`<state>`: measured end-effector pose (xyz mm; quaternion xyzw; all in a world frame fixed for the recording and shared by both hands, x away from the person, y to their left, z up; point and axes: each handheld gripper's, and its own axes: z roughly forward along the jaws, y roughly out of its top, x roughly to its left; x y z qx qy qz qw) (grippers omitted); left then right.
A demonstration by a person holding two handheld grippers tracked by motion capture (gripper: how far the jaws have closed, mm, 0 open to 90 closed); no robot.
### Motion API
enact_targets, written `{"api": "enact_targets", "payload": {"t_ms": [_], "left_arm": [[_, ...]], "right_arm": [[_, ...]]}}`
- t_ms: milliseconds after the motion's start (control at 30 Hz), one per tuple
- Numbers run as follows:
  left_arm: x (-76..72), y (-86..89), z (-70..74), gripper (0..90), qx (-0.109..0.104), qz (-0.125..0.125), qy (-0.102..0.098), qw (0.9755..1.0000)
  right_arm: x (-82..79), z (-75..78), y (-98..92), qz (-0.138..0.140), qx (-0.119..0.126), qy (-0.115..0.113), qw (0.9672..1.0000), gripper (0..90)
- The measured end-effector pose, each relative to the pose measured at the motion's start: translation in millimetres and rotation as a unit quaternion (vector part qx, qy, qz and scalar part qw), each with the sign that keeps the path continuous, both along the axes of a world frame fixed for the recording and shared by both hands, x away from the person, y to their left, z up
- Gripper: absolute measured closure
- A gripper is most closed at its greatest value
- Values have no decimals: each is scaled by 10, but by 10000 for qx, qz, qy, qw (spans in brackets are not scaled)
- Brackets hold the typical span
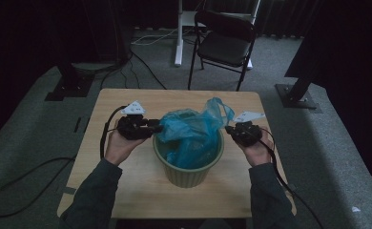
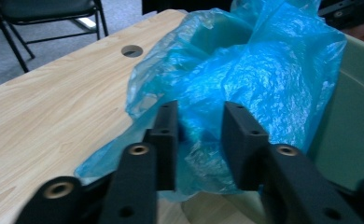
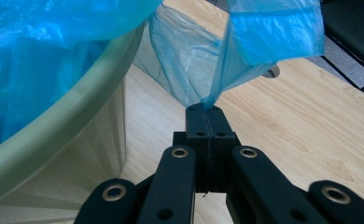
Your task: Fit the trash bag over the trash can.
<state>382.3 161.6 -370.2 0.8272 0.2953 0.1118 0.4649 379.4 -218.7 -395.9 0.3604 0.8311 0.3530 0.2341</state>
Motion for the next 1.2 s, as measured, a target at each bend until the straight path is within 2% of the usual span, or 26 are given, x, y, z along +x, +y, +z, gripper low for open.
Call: {"api": "enact_targets", "payload": {"t_ms": [133,300,533,567,600,633,800,833,900,933,1000,1100,1200], "left_arm": [[-60,87,30,786,-219,-26,-52,9997],[-177,155,63,884,-384,-54,-131,9992],[-361,230,76,890,-440,-66,-123,9989],[-404,265,59,890,-276,32,-167,9995],[-404,265,59,890,-276,32,-167,9995],[-420,311,19,890,-278,58,-87,9996],[-460,342,-37,889,-209,74,-43,9997],[-470,350,-52,889,-198,84,-37,9998],[-471,354,-60,889,-198,92,-24,9998],[-465,365,-76,888,-143,132,-20,9998],[-450,385,-91,888,-155,215,15,9996],[-440,404,-92,885,-226,208,42,9995],[-472,368,-57,874,-265,124,-22,9996]], "right_arm": [[-14,-3,-17,-9,10,0,10000,900],[-32,0,-17,-1,0,7,10000,900],[-80,6,-28,40,-33,21,10000,900],[-89,1,-32,46,-40,30,10000,900],[-100,-3,-39,41,-41,45,10000,900],[-112,-9,-49,37,-39,48,10000,900],[-144,-43,-85,27,-74,118,9999,900],[-169,-102,-123,8,-166,239,9996,900],[-173,-119,-133,9,-188,271,9995,900],[-185,-164,-158,-10,-237,377,9990,900],[-199,-203,-184,-38,-260,453,9986,900],[-219,-226,-229,-56,-216,486,9986,900],[-259,-168,-264,-64,-44,374,9993,893]]}}
